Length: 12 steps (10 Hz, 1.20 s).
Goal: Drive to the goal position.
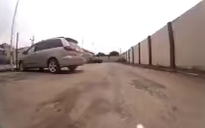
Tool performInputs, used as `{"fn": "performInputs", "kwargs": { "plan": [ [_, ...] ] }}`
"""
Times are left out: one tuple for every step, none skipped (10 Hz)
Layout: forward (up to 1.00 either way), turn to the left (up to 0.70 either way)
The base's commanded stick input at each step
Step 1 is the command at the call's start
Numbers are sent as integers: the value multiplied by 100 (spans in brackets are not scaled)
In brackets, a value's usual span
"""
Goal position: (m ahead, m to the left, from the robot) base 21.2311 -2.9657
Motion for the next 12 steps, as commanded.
{"fn": "performInputs", "kwargs": {
  "plan": [
    [70,0],
    [70,0],
    [70,0],
    [70,0],
    [70,0],
    [70,0],
    [70,0],
    [70,0],
    [70,0],
    [70,0],
    [70,0],
    [70,0]
  ]
}}
